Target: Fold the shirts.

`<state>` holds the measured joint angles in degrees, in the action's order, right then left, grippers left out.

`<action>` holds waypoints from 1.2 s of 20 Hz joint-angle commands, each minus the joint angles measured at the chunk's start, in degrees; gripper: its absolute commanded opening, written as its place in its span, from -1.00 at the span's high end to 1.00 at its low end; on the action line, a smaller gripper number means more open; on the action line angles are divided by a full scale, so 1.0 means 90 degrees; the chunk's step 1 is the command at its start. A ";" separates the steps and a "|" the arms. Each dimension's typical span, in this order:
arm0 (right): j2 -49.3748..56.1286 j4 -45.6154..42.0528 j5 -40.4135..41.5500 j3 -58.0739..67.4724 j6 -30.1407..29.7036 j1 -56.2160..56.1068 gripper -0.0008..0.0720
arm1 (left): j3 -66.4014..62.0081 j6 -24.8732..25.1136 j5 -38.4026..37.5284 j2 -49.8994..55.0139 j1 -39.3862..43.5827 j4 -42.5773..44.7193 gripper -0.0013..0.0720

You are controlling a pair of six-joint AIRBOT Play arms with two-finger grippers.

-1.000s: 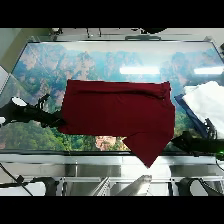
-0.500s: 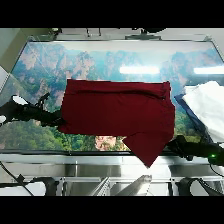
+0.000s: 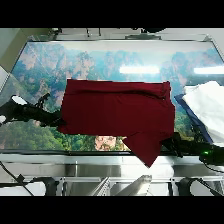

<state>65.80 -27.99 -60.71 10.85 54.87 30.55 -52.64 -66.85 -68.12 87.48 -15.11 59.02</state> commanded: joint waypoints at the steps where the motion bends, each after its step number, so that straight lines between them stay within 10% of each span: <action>1: -0.0044 0.0355 -0.0306 0.0078 -0.0340 0.0002 0.93 | -0.0010 -0.0002 -0.0270 -0.0005 -0.0002 -0.0024 0.92; 11: -0.1088 0.0015 -0.0668 0.2086 0.0835 -0.0155 0.94 | -0.1632 -0.0192 -0.1761 0.0007 0.0005 -0.0019 0.90; 24: 0.2987 0.0362 0.0714 0.6424 0.0835 -0.1868 0.93 | -0.5168 -0.0748 -0.1889 0.2618 0.0321 -0.0889 0.90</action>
<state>84.44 -26.26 -55.88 59.05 62.39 15.18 -91.46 -73.12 -84.86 105.34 -13.54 54.15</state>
